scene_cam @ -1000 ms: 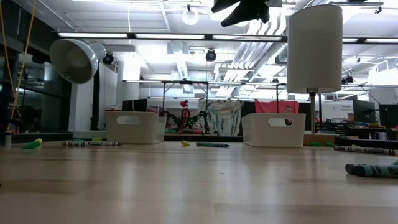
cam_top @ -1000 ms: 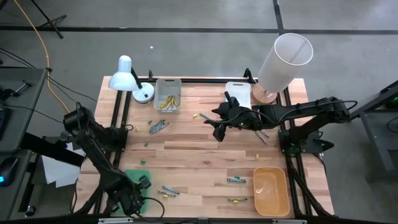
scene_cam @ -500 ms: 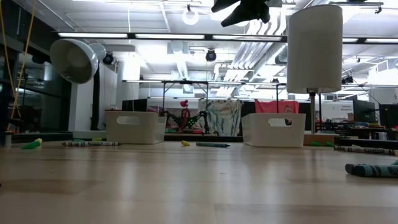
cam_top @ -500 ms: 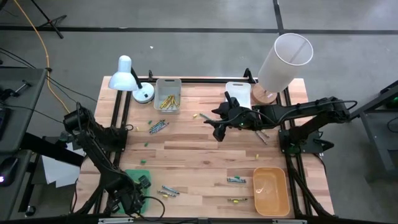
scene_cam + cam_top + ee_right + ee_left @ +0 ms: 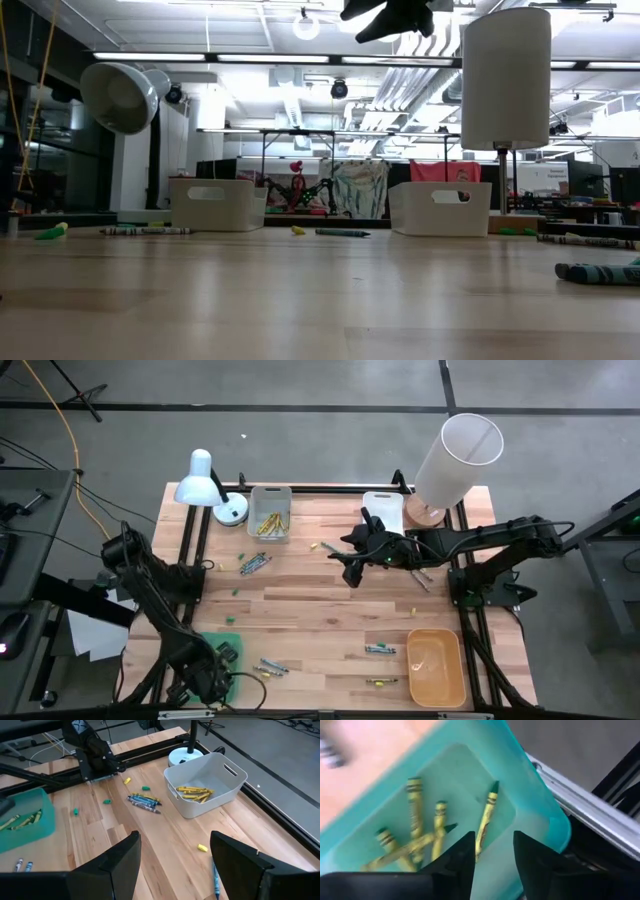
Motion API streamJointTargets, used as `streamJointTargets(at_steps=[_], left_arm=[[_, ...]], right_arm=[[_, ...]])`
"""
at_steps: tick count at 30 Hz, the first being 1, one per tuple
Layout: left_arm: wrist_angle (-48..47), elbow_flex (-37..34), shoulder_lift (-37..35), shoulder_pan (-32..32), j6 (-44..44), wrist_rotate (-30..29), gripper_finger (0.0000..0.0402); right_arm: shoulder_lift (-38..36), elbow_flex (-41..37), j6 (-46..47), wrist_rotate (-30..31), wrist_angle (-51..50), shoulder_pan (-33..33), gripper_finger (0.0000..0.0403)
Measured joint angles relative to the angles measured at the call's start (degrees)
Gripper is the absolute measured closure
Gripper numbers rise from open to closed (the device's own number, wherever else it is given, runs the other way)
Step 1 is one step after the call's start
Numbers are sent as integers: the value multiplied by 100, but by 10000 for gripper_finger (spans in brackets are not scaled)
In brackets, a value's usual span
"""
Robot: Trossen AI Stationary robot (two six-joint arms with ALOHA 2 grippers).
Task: Sort crayons
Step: Put the green crayon into the green bin
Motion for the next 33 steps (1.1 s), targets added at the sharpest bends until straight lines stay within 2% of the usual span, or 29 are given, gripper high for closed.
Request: streamJointTargets(at_steps=[6, 8, 14, 16, 19, 22, 25, 29, 31, 33], left_arm=[[-530, 557, -1023, 870, -277, -164, 275], [-447, 746, -1463, 1246, -257, -704, 275], [512, 893, -2547, 2481, 279, -3183, 275], [750, 893, -2713, 2930, 362, -3556, 275], [1290, 787, -2831, 3493, 454, -3696, 275], [2737, 263, -2881, 3782, 591, -3433, 275], [4620, -573, -2823, 3874, 612, -3030, 275], [7010, -1673, -2609, 3938, 173, -2990, 275], [7849, -2025, -2559, 3944, -32, -3049, 275], [8201, -2203, -2550, 3944, -122, -3087, 275]], right_arm=[[-4, 0, -202, -254, 0, 0, 171], [-16, -1, -261, -418, -1, 0, 171], [-58, -2, -343, -992, -64, 0, 171], [-82, -2, -341, -1215, -121, 0, 171], [-110, -2, -340, -1458, -153, 10, 171], [-142, -2, -344, -1546, -141, 42, 171], [-169, -2, -342, -1557, -138, 52, 171], [-229, -4, -341, -1523, -117, 128, 171], [-258, -3, -343, -1517, -87, 173, 171], [-277, -3, -341, -1515, -103, 218, 171]])
